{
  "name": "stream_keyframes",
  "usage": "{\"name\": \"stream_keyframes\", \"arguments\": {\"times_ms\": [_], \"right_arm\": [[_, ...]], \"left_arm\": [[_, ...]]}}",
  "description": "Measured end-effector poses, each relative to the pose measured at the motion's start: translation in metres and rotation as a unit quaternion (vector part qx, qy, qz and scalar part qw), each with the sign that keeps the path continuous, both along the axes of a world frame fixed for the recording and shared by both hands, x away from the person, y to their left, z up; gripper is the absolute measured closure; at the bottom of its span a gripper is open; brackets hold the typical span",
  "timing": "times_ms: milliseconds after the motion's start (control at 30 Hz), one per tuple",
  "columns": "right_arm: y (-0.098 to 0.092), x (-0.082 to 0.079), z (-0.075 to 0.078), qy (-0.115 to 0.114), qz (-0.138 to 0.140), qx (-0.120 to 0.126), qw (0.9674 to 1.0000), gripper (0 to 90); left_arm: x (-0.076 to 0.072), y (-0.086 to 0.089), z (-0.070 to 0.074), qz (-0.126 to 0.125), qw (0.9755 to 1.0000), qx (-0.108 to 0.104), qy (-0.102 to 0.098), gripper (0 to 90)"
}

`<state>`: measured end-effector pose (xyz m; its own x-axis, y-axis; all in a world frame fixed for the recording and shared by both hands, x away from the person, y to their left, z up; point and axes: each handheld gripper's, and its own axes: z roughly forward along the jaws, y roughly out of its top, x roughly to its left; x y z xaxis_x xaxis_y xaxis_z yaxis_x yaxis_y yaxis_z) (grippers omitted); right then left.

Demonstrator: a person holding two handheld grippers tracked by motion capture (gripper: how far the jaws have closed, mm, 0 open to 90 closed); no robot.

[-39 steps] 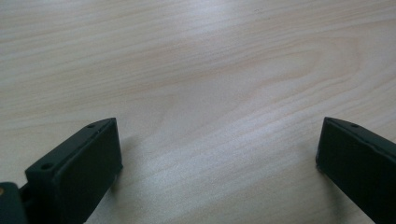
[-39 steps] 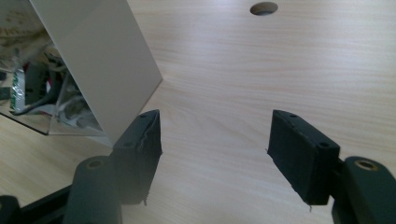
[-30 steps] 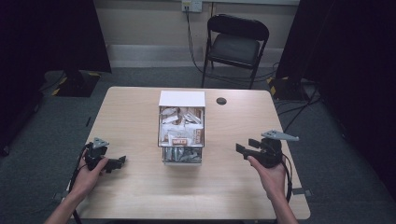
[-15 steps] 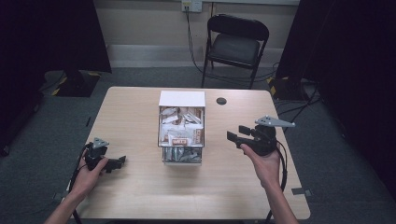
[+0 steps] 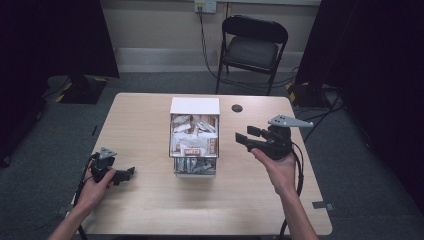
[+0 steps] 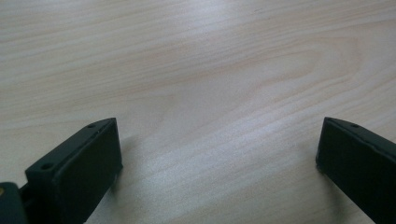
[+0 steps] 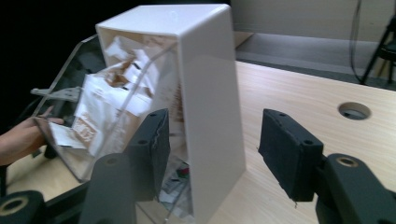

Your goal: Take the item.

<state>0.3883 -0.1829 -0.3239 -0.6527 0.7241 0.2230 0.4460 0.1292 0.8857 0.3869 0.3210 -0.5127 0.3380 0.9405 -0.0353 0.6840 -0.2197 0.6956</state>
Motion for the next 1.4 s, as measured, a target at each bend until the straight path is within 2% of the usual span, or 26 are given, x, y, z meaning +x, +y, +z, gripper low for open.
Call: {"name": "stream_keyframes", "arguments": {"times_ms": [67,433,600,667,733,1033,1233,1400], "right_arm": [[0.004,0.000,0.004,-0.005,0.007,-0.002,1.0000,43.2],[0.018,-0.005,0.030,-0.037,0.041,0.019,0.9983,44.7],[0.030,-0.006,0.036,-0.041,0.063,0.019,0.9970,45.6],[0.037,-0.008,0.039,-0.052,0.068,0.020,0.9961,48.1],[0.044,-0.009,0.040,-0.054,0.078,0.020,0.9953,48.2],[0.078,-0.005,0.036,-0.038,0.129,0.008,0.9908,48.7],[0.092,-0.001,0.030,-0.030,0.142,0.001,0.9895,51.3],[0.102,0.002,0.022,-0.026,0.149,-0.020,0.9883,53.3]], "left_arm": [[0.000,0.000,0.000,0.000,1.0000,0.000,0.000,0.0],[0.000,0.000,0.000,0.000,1.0000,0.000,0.000,0.0],[0.000,0.000,0.000,0.000,1.0000,0.000,0.000,0.0],[0.000,0.000,0.000,0.000,1.0000,0.000,0.000,0.0],[0.000,0.000,0.000,0.000,1.0000,0.000,0.000,0.0],[0.000,0.000,0.000,0.000,1.0000,0.000,0.000,0.0],[0.000,0.000,0.000,0.000,1.0000,0.000,0.000,0.0],[0.000,0.000,0.000,0.000,1.0000,0.000,0.000,0.0]]}}
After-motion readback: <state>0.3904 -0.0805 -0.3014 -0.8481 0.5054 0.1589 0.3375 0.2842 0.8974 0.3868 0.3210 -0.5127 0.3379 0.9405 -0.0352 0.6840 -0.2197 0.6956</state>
